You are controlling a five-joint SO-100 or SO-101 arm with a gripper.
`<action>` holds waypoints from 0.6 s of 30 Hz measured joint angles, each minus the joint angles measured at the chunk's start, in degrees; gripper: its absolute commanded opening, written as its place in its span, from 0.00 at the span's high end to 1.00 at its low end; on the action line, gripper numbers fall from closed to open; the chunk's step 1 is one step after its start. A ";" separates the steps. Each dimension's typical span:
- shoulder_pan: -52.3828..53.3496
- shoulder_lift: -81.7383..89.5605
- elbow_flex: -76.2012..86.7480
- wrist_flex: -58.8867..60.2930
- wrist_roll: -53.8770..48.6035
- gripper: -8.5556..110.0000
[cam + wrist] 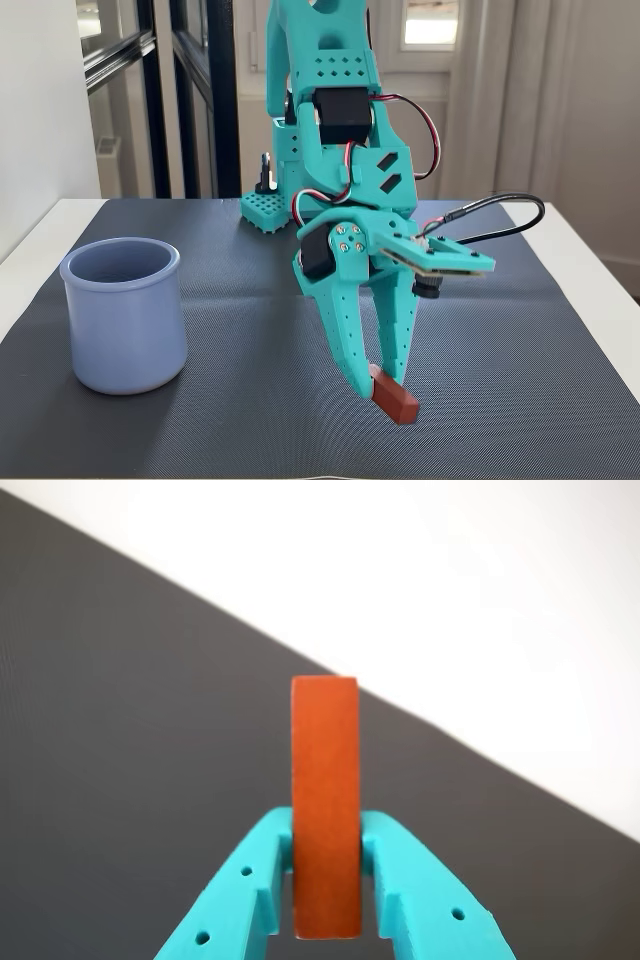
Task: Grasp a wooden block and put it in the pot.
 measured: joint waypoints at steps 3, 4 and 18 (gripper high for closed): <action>1.93 5.01 1.41 0.00 -2.64 0.92; 2.46 6.68 1.93 0.00 -3.60 0.92; 13.27 23.47 6.59 7.65 -21.62 0.92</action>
